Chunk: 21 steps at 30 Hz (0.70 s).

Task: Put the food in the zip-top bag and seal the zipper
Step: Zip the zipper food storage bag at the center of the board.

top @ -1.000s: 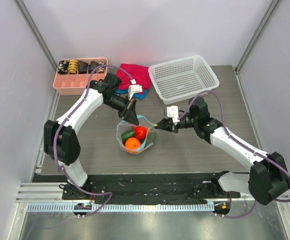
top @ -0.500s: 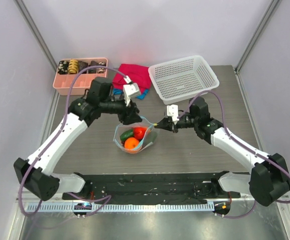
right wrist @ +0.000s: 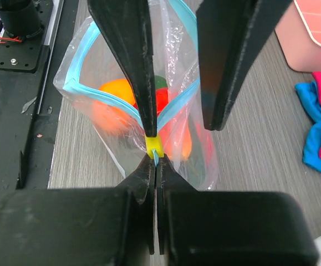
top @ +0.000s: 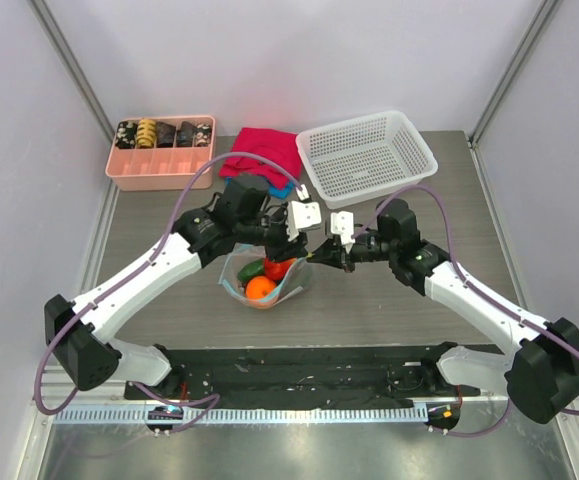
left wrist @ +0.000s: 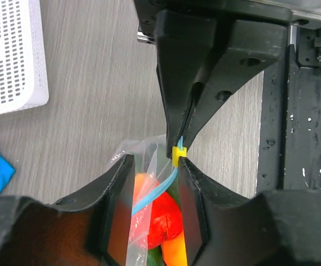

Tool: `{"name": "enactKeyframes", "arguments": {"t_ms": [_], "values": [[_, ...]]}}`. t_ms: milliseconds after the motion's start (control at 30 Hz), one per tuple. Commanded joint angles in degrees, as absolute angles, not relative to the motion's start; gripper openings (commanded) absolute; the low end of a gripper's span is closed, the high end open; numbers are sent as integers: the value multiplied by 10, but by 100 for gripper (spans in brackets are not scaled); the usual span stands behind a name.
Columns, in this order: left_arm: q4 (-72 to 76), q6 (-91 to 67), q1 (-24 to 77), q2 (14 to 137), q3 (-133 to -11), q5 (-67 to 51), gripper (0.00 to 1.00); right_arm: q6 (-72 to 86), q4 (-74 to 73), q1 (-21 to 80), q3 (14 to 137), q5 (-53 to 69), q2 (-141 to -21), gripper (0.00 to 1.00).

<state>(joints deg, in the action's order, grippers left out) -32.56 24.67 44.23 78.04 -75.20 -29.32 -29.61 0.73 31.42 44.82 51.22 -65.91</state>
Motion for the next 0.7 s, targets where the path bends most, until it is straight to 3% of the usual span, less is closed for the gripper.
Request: {"name": "enactKeyframes", "arguments": {"t_ms": [0,333,467,600,667], "values": [[-294,272,455,780,-744,-294,40,-267,33,319,479,499,-642,1],[-291,272,464,780,-737,-305,40,-251,47,320,480,492,-645,1],[-287,268,465,786,-736,-306,35,-246,60,323,474,496,-640,1],[-304,273,465,790,-739,-301,7,-250,58,323,470,493,-634,1],[-317,280,460,786,-737,-301,1,-259,51,323,468,491,-628,1]]}}
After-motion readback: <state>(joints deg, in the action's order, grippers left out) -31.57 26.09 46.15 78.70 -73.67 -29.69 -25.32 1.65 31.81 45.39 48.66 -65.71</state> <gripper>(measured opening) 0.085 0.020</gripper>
